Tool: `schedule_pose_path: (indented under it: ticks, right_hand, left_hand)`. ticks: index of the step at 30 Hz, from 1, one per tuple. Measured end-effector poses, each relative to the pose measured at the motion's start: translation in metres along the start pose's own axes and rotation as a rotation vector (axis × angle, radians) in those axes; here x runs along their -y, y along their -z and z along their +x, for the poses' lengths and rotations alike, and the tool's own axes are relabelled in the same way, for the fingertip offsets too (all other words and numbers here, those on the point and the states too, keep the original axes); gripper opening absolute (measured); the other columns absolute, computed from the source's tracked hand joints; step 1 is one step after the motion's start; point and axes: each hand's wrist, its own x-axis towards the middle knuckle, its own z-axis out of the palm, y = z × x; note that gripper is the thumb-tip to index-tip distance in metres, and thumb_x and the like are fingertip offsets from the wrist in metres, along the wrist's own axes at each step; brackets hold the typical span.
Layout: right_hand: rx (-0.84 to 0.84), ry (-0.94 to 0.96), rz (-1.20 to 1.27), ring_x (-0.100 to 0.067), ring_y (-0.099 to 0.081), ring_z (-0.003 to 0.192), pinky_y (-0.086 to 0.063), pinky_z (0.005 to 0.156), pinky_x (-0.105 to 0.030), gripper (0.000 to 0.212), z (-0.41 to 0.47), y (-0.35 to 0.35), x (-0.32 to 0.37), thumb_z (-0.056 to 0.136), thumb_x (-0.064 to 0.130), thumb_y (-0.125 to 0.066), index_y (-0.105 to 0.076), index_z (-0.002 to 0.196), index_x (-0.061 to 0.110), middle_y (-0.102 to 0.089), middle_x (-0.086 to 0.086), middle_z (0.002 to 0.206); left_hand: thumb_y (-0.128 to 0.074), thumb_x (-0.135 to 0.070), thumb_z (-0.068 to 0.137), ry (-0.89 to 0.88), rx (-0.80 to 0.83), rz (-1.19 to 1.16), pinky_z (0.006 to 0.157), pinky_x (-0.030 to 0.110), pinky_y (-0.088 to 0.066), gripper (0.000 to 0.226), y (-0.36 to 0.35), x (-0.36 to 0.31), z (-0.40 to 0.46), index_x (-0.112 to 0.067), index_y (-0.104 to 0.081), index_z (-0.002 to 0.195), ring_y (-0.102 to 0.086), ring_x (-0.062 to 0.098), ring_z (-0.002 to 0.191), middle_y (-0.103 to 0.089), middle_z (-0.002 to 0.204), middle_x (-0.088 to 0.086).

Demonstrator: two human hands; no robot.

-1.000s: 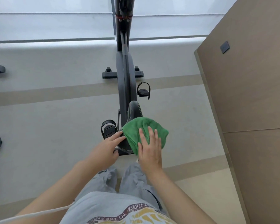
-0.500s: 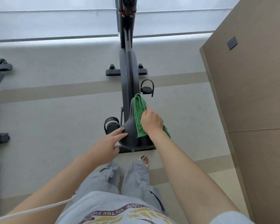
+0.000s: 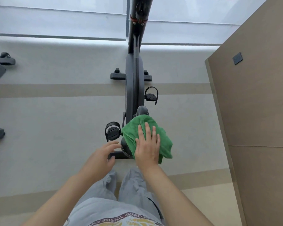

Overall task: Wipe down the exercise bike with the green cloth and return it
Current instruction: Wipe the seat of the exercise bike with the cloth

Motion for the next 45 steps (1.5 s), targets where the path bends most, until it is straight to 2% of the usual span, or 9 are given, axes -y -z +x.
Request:
schedule_pose_path:
  ticks: [6,11,14,19,23,26,31,36,45]
  right_hand:
    - [0.072,-0.002,0.051,-0.041,-0.037,0.147,-0.04,0.115,-0.053,0.058,0.112,0.011,0.022,0.098,0.013,-0.052,-0.049,0.155,0.017,-0.035,-0.011,0.166]
    - [0.175,-0.003,0.166,-0.036,-0.058,0.117,-0.049,0.096,-0.043,0.034,0.152,0.022,0.015,0.102,0.025,-0.054,-0.072,0.13,0.02,-0.055,-0.009,0.14]
    - [0.166,0.019,0.244,-0.035,-0.052,0.132,-0.043,0.112,-0.046,0.04,0.134,0.028,0.008,0.105,0.025,-0.056,-0.064,0.144,0.018,-0.047,-0.009,0.153]
    - [0.054,0.07,0.049,-0.04,-0.025,0.158,-0.032,0.125,-0.054,0.055,0.024,0.013,-0.004,0.108,0.022,-0.049,-0.04,0.162,0.025,-0.021,-0.007,0.175]
    - [0.059,0.055,-0.037,-0.037,-0.021,0.161,-0.031,0.124,-0.057,0.058,0.001,0.004,-0.005,0.109,0.026,-0.044,-0.031,0.166,0.027,-0.019,-0.004,0.176]
    - [0.057,0.063,-0.041,-0.038,-0.019,0.161,-0.028,0.126,-0.055,0.058,0.025,0.005,0.0,0.109,0.025,-0.042,-0.031,0.166,0.028,-0.015,-0.003,0.176]
    - [0.08,0.037,0.064,-0.044,-0.03,0.153,-0.034,0.124,-0.054,0.055,0.096,0.013,0.011,0.106,0.017,-0.046,-0.043,0.161,0.021,-0.029,-0.01,0.171]
    - [0.175,-0.047,0.246,-0.036,-0.058,0.125,-0.047,0.104,-0.043,0.039,0.153,0.027,0.014,0.107,0.025,-0.049,-0.066,0.141,0.02,-0.056,-0.011,0.147]
    - [-0.024,0.08,0.294,-0.041,-0.04,0.151,-0.04,0.121,-0.055,0.041,0.033,0.024,-0.01,0.104,0.005,-0.058,-0.065,0.143,0.015,-0.047,-0.007,0.163]
  left_hand:
    - [-0.055,-0.006,0.098,-0.003,0.014,0.003,0.094,0.028,-0.052,0.05,0.008,-0.005,0.005,-0.037,-0.062,0.137,-0.061,0.0,0.117,-0.048,0.143,-0.036]
    - [-0.053,-0.006,0.098,-0.018,0.007,0.035,0.094,0.033,-0.054,0.049,0.011,-0.01,0.009,-0.035,-0.063,0.137,-0.061,0.001,0.115,-0.049,0.142,-0.035]
    - [-0.055,-0.008,0.098,-0.027,0.037,0.044,0.095,0.034,-0.053,0.048,0.008,-0.009,0.01,-0.032,-0.062,0.139,-0.066,0.014,0.11,-0.05,0.147,-0.029]
    - [-0.056,-0.011,0.095,-0.015,0.103,0.051,0.086,0.016,-0.045,0.055,-0.004,0.005,0.005,-0.038,-0.06,0.143,-0.056,-0.012,0.088,-0.045,0.153,-0.034]
    - [-0.056,-0.015,0.093,-0.036,0.126,0.047,0.109,0.024,-0.044,0.057,-0.01,0.017,-0.005,-0.042,-0.058,0.144,-0.057,0.0,0.129,-0.044,0.152,-0.038]
    - [-0.056,-0.015,0.093,-0.049,0.122,0.04,0.114,0.025,-0.041,0.058,-0.009,0.02,-0.005,-0.041,-0.057,0.145,-0.052,-0.003,0.137,-0.043,0.153,-0.037]
    - [-0.055,-0.012,0.096,-0.01,0.101,0.049,0.088,0.005,-0.037,0.06,-0.003,0.01,0.01,-0.041,-0.053,0.149,-0.058,0.01,0.116,-0.037,0.159,-0.033]
    - [-0.054,-0.014,0.098,-0.017,0.153,0.17,0.085,0.018,-0.04,0.06,-0.005,-0.004,0.019,-0.039,-0.048,0.152,-0.053,0.011,0.086,-0.027,0.164,-0.032]
    - [-0.052,-0.008,0.094,-0.075,0.161,0.264,0.101,0.022,-0.04,0.075,-0.009,0.0,0.008,-0.033,-0.033,0.163,-0.047,0.015,0.141,-0.014,0.172,-0.023]
